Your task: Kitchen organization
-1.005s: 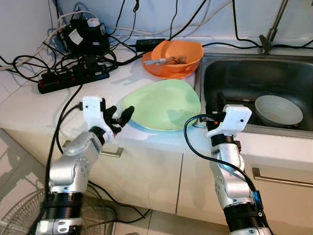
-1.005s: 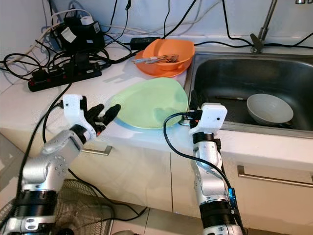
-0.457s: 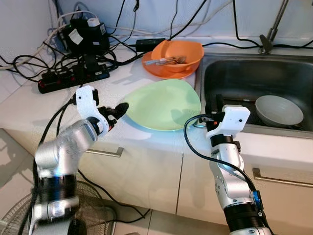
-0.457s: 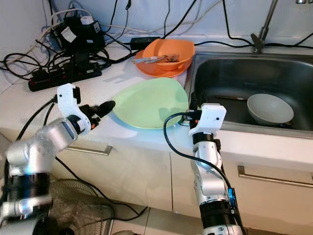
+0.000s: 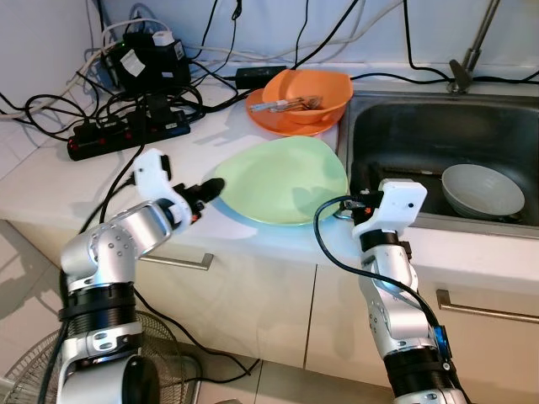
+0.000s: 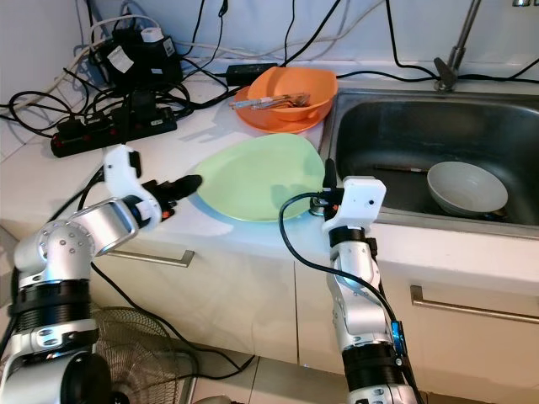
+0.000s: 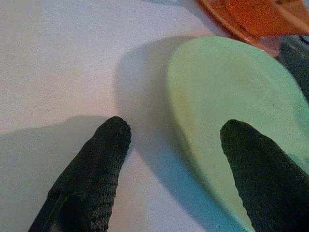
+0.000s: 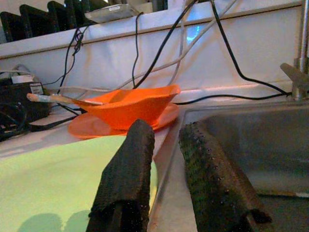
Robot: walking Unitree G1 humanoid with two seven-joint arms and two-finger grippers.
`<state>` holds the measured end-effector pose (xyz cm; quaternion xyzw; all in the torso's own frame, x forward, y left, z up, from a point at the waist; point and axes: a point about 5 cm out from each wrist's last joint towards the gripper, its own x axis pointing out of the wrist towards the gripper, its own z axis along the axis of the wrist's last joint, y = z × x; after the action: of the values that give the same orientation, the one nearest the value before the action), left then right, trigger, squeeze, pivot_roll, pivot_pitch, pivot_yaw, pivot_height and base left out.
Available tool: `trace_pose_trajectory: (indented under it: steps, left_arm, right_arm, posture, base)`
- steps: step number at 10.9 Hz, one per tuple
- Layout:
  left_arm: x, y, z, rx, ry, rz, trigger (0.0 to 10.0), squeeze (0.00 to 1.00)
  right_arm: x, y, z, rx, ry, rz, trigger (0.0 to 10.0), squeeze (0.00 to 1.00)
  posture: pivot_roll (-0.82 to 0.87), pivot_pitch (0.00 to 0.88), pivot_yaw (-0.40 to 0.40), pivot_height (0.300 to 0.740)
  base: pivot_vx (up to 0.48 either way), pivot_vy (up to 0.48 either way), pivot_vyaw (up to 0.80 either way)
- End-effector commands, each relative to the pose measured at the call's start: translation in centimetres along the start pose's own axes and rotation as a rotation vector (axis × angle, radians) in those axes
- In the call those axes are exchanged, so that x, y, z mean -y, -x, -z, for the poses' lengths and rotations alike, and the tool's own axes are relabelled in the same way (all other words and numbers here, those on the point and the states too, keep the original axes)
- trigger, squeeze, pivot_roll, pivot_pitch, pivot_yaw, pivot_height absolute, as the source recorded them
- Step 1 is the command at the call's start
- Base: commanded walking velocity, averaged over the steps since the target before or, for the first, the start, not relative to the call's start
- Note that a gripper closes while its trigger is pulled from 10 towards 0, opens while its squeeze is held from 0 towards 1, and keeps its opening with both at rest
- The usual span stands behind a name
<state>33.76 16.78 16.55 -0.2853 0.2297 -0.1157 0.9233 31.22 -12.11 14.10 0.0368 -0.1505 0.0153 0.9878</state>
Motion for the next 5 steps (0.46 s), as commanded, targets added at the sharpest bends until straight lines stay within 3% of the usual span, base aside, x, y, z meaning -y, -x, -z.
trace_pose_trajectory:
  steps: [1, 3, 5]
  left_arm:
    - [0.3, -0.3, 0.2, -0.028, 0.018, 0.01, 10.0, 0.0]
    - [1.2, -1.0, 0.5, -0.058, 0.028, 0.04, 10.0, 0.0]
    - [3.3, -2.4, 1.3, -0.092, 0.044, 0.103, 10.0, 0.0]
  right_arm:
    - [-0.7, -0.5, -0.4, 0.007, -0.003, -0.023, 10.0, 0.0]
    - [-0.7, -0.6, -0.3, 0.0, -0.005, -0.025, 10.0, 0.0]
    - [-0.9, -1.0, -0.7, 0.011, -0.008, -0.02, 10.0, 0.0]
  posture:
    - [0.09, 0.0, 0.127, 0.74]
    - [0.09, 0.0, 0.127, 0.74]
    - [0.07, 0.0, 0.139, 0.74]
  base:
    - [0.0, 0.0, 0.0]
    - [0.0, 0.0, 0.0]
    - [0.0, 0.0, 0.0]
